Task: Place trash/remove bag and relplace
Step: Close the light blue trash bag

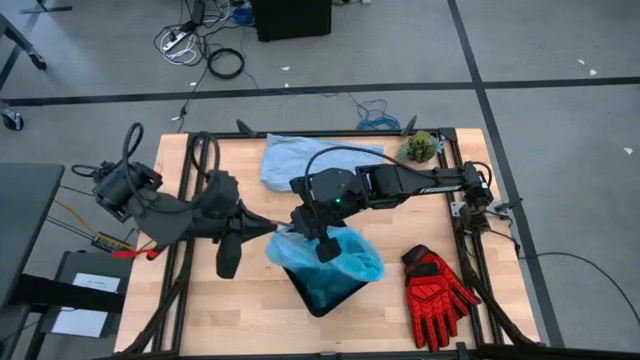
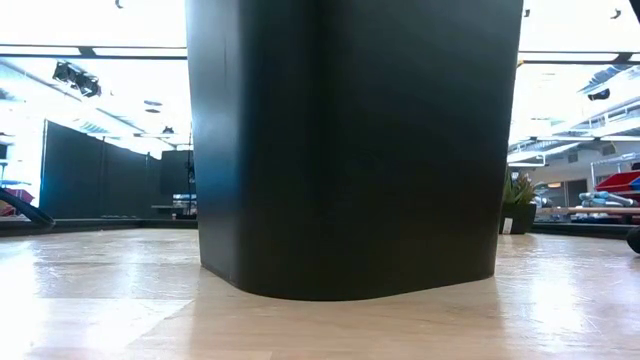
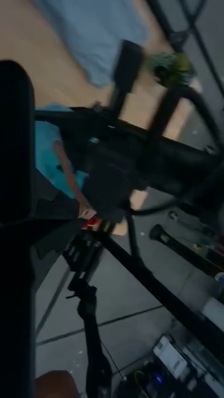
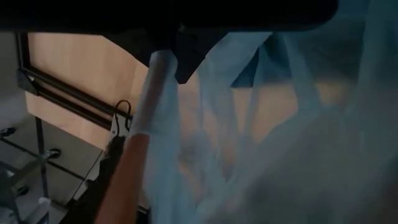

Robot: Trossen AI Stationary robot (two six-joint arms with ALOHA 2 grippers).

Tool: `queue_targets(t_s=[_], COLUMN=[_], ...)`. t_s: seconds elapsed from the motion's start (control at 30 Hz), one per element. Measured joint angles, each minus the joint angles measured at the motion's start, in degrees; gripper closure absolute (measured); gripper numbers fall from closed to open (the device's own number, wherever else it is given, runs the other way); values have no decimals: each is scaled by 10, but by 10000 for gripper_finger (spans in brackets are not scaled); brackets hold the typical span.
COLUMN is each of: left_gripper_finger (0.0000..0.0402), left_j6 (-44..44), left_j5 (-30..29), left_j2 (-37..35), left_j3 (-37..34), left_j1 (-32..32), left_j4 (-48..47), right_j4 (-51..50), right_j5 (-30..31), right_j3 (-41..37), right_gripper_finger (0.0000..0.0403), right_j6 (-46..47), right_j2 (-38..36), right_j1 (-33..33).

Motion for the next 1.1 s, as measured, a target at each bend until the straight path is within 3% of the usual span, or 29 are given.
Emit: queue_targets(t_s=[0.27,0.57,0.7,0.97,1.1], left_gripper_finger=[401,401,401,401,401], left_j6=[-14,-51,-78,-224,-269], left_j5=[-5,17,37,51,51], left_j2=[2,30,45,51,51], left_j3=[0,0,0,0,0], left_j1=[-18,-31,-37,-56,-56], left_j4=[-15,-27,-43,-164,-211], right_j4=[-8,-73,-159,-346,-357], right_j5=[0,18,-7,-35,-45], right_j3=[0,0,0,-1,-49], right_gripper_finger=[391,302,270,285,301], right_j6=[-6,-9,-1,32,47], right_j2=[-13,-87,-134,-158,-163], right_j1=[4,29,50,92,103])
